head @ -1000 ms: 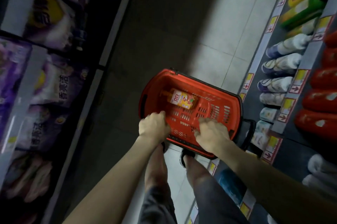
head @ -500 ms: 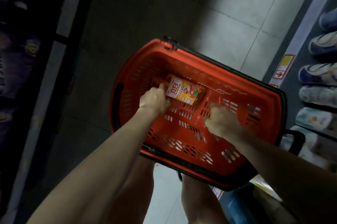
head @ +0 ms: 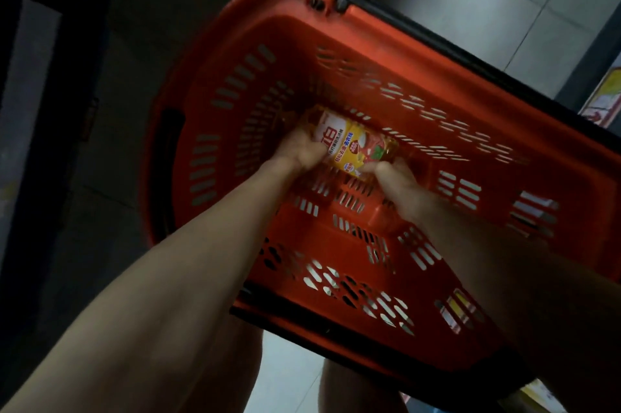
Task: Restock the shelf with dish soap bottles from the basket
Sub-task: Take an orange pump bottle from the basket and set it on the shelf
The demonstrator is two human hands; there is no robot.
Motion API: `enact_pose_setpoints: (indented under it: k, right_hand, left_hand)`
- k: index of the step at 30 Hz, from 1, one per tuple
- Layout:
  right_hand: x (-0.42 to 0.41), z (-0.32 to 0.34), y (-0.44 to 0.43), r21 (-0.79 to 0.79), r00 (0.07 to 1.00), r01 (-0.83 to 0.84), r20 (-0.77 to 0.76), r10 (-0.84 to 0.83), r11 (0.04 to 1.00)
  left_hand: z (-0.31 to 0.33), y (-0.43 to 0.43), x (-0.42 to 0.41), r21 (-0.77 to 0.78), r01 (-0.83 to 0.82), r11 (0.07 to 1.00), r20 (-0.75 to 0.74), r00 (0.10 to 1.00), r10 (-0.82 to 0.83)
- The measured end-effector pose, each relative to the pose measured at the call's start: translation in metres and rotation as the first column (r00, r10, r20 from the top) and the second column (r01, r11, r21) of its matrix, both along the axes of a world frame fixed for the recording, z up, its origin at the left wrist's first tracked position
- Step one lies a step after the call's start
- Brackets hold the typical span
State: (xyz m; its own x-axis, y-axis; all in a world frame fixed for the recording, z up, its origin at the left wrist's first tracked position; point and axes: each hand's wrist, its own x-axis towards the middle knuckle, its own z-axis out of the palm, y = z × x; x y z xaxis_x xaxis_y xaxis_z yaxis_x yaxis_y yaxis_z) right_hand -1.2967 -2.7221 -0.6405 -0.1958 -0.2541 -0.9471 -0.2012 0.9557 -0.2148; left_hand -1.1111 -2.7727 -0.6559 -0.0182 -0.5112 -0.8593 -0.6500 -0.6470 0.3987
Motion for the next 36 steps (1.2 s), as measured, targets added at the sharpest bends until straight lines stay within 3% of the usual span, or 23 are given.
enact_pose_setpoints:
  k: [3, 9, 18, 27, 36]
  right_hand:
    - [0.007, -0.005, 0.001, 0.017, 0.988, 0.133, 0.075, -0.134, 0.991]
    - [0.012, -0.001, 0.007, 0.047, 0.923, 0.304, 0.232, -0.307, 0.951]
    - [0.009, 0.051, 0.027, 0.037, 0.909, 0.38, 0.169, -0.381, 0.924]
    - [0.003, 0.161, 0.053, 0.019, 0.9, 0.411, 0.153, -0.408, 0.912]
    - [-0.007, 0.302, 0.052, -0.14, 0.918, 0.395, 0.093, -0.385, 0.908]
  left_hand:
    - [-0.002, 0.001, 0.0, 0.081, -0.154, 0.985, -0.067, 0.985, 0.159]
    - [0.009, 0.01, -0.008, 0.093, -0.311, 0.946, -0.084, 0.944, 0.319]
    - [0.058, 0.042, -0.01, 0.102, -0.298, 0.949, 0.0, 0.954, 0.299]
    - [0.19, 0.042, -0.018, 0.152, -0.289, 0.945, 0.007, 0.957, 0.291]
    - [0.359, 0.039, -0.01, 0.097, -0.301, 0.949, -0.121, 0.943, 0.311]
